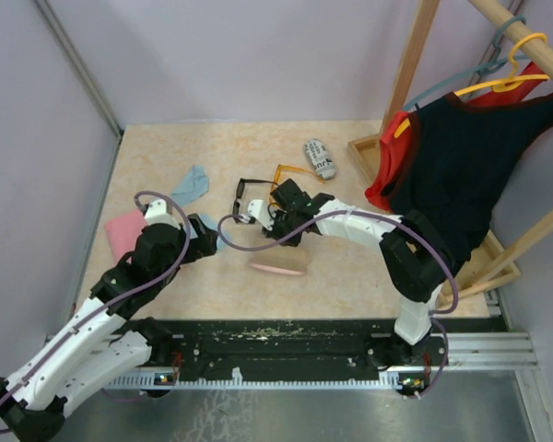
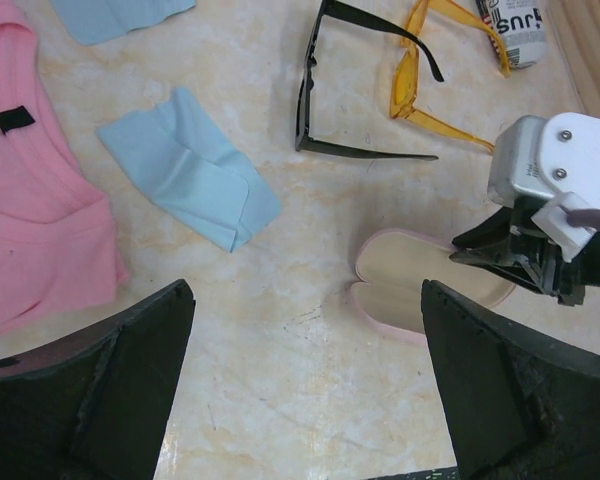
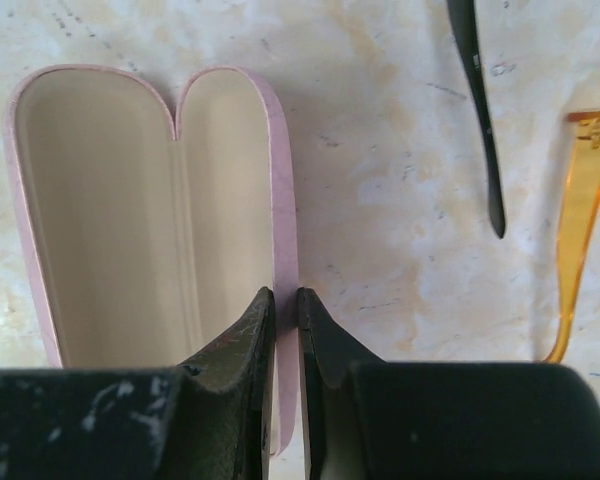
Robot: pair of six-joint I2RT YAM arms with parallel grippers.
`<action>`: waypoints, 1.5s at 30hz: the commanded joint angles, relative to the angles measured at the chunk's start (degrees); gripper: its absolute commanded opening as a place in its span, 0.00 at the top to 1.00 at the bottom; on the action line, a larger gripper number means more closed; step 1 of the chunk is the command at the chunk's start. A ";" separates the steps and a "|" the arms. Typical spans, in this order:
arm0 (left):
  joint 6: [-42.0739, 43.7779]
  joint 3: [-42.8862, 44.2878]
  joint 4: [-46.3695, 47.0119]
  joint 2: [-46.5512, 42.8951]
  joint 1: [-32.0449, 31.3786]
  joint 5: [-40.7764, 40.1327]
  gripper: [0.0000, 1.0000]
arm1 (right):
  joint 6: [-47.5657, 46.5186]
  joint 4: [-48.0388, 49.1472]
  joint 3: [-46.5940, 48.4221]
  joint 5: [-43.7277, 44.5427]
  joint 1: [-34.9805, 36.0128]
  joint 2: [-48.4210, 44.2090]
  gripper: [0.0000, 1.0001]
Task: Organize the sunglasses
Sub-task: Adjust the sunglasses case at the center of the board.
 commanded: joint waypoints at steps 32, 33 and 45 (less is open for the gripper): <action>0.57 -0.13 1.09 0.40 0.36 -0.59 0.01 | 5.94 10.46 -1.59 -6.00 -3.00 -12.13 0.48; 0.87 0.06 1.37 1.02 0.36 -0.16 0.01 | 8.53 12.80 -3.23 -4.58 -3.00 -13.95 0.48; 3.18 7.49 2.17 18.48 0.99 1.40 0.01 | 45.04 20.40 -19.73 30.27 -3.36 -32.80 0.49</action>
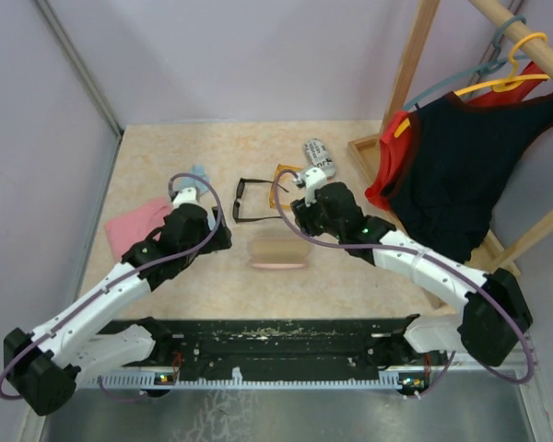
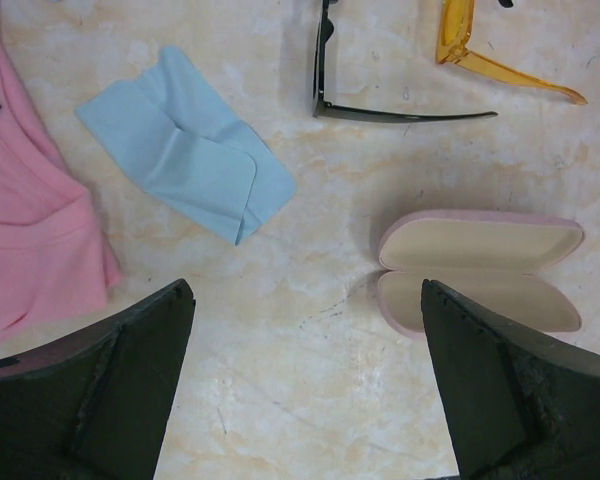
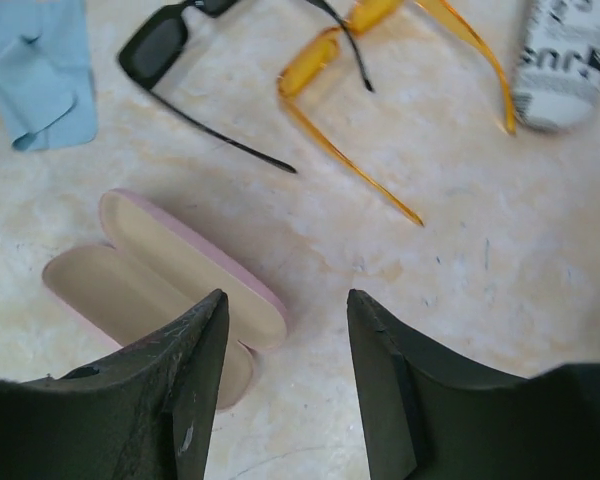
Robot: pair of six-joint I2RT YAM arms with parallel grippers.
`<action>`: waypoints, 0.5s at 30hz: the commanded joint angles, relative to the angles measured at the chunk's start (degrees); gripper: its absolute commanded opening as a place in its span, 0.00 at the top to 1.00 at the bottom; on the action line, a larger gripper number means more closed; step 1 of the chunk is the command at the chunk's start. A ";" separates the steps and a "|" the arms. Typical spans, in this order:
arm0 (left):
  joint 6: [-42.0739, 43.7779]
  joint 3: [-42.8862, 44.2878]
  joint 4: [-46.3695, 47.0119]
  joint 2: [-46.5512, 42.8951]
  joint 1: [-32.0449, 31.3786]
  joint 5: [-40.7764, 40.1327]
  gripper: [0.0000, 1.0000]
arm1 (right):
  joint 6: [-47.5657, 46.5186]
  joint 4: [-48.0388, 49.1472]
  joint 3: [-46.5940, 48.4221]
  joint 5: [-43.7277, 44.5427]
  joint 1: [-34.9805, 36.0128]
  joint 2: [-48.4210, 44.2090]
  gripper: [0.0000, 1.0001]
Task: Organize the sunglasses
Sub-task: Adjust the sunglasses case at the center of the board.
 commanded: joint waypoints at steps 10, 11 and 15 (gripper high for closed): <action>2.94 -1.87 14.48 10.19 1.17 13.21 0.08 | 26.71 0.33 -10.39 9.15 -1.06 -6.74 0.50; 3.13 -2.75 15.87 10.42 1.15 14.05 0.09 | 27.18 0.95 -10.79 8.60 -1.06 -6.20 0.50; 3.65 -3.95 17.99 12.21 1.12 15.45 0.10 | 27.70 3.61 -11.35 7.38 -1.15 -2.79 0.51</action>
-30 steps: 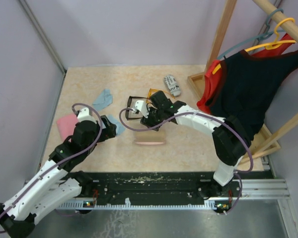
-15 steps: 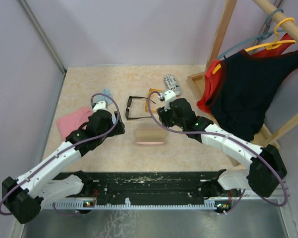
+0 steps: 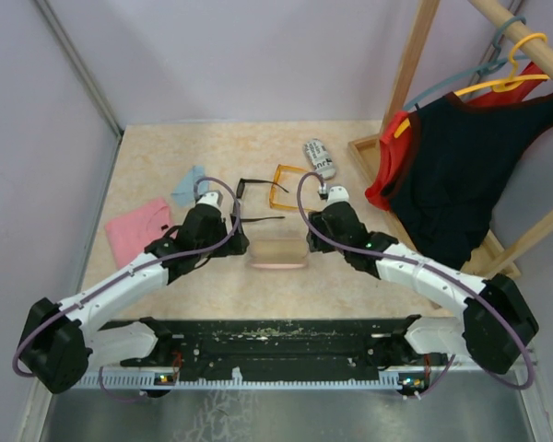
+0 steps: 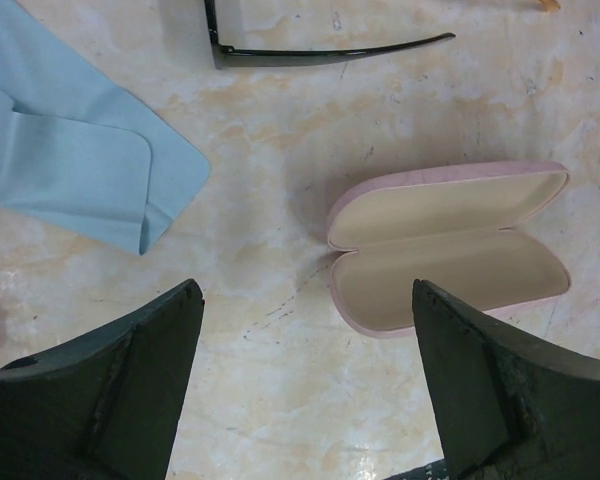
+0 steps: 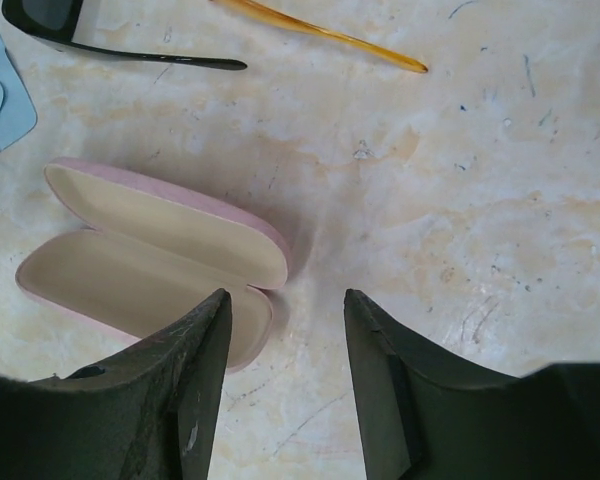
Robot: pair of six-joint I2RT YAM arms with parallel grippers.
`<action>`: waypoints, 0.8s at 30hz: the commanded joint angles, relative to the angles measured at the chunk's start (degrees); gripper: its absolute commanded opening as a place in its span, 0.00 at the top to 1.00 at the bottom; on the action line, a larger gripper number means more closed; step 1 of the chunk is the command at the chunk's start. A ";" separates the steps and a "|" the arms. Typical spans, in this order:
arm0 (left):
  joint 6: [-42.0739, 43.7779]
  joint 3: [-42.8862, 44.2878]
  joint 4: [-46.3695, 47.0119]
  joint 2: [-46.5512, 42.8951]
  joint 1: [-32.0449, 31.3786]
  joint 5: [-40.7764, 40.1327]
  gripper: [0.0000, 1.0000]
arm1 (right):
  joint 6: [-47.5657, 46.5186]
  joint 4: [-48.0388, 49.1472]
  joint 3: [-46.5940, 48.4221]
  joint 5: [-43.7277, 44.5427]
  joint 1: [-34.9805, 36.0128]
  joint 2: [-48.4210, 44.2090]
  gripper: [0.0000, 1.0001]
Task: Organize the sunglasses
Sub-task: Adjust the sunglasses case at the center of the board.
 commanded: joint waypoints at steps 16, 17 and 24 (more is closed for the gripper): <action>2.40 -1.80 4.38 -1.66 0.30 2.64 0.10 | -0.05 12.20 2.44 -3.55 -1.11 17.52 0.60; 2.45 -1.82 4.36 -1.79 0.30 2.67 0.10 | -0.10 12.38 2.41 -3.22 -1.11 17.84 0.61; 2.59 -1.91 3.93 -2.50 0.30 2.34 0.10 | -0.61 13.71 2.62 -2.47 -1.37 18.96 0.75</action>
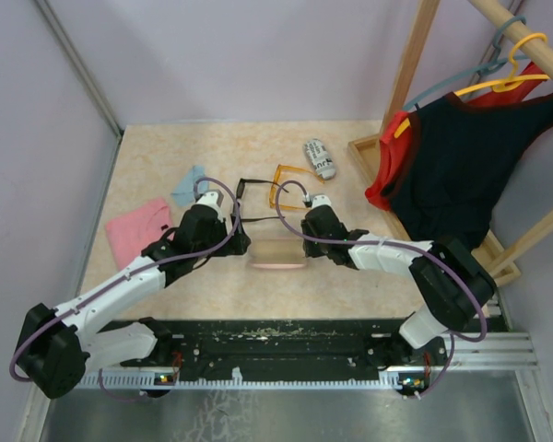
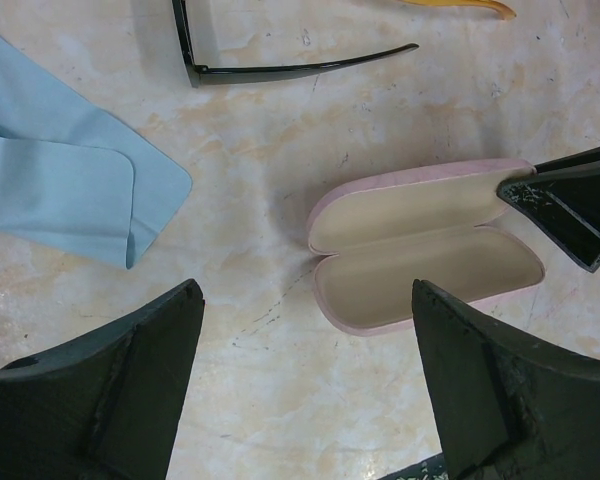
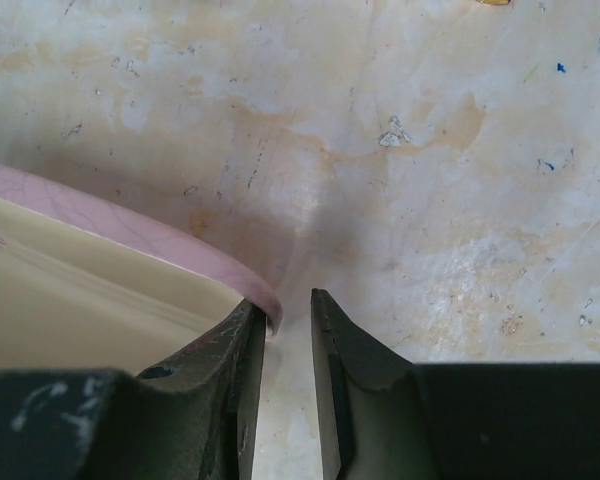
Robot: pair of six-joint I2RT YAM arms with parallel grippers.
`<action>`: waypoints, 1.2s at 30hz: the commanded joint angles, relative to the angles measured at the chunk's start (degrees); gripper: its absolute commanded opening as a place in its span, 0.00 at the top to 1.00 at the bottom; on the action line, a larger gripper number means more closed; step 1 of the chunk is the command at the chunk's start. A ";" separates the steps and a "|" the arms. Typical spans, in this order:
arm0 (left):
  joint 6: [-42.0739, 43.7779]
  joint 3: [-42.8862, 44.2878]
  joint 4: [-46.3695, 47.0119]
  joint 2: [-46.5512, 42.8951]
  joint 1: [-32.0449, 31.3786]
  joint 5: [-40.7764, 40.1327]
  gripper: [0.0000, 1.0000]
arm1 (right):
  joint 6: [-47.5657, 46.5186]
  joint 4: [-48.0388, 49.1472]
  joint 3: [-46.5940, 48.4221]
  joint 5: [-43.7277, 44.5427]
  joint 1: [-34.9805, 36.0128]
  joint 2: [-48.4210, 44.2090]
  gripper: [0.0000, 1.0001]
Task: Organize the sunglasses
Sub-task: Adjust the sunglasses case at the center of the board.
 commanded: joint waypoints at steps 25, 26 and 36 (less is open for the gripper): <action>-0.90 0.83 -1.86 -2.80 0.30 -4.84 0.08 | -1.23 7.81 3.17 5.19 -1.36 0.86 1.00; -0.96 0.83 -1.98 -2.94 0.30 -5.03 0.07 | -1.43 8.30 3.32 5.26 -1.56 1.07 1.00; -1.24 1.01 -2.66 -3.05 0.30 -6.22 0.07 | -3.89 10.99 5.90 4.26 -3.22 3.99 1.00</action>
